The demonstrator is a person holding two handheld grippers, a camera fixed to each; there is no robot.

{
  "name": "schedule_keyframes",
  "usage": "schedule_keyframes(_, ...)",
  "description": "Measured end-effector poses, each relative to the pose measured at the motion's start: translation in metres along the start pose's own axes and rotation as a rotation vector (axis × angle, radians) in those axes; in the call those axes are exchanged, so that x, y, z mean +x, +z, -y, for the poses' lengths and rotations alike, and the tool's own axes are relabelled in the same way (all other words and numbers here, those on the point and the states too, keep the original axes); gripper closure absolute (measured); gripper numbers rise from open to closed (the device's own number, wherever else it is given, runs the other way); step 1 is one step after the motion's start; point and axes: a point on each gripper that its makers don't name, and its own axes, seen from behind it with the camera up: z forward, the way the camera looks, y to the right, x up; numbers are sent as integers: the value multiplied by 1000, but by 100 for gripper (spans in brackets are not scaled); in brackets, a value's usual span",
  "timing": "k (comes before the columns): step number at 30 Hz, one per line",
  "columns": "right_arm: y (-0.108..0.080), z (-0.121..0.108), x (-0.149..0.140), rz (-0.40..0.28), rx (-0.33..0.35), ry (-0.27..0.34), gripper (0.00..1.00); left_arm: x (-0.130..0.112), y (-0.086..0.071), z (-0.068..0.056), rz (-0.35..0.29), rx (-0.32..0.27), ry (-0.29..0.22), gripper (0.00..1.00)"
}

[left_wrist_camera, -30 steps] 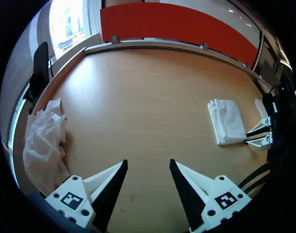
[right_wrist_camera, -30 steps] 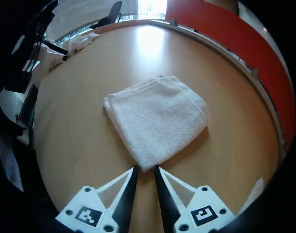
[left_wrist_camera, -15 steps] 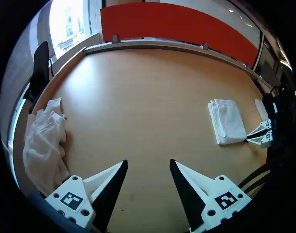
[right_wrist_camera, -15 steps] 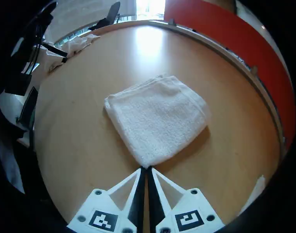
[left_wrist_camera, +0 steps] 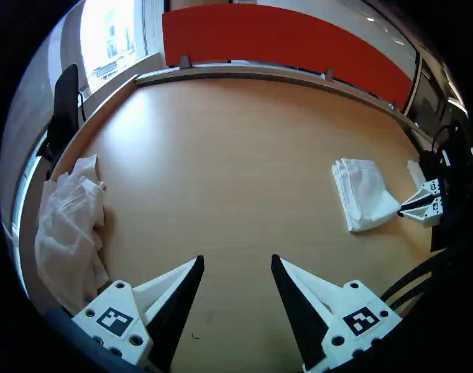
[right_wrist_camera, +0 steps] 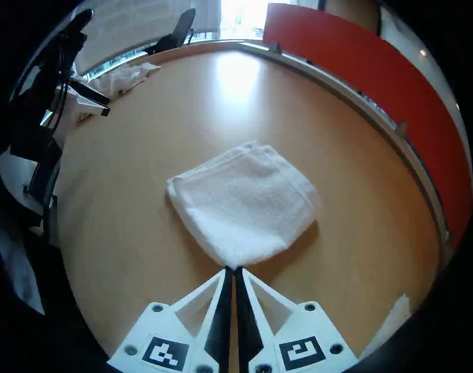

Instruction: Fold towel

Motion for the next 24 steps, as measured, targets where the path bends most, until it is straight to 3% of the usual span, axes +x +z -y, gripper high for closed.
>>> schedule_keyframes(24,-51,-45,137,-194,-77,-123,96,27,-13,-6,-72,-11,12,21)
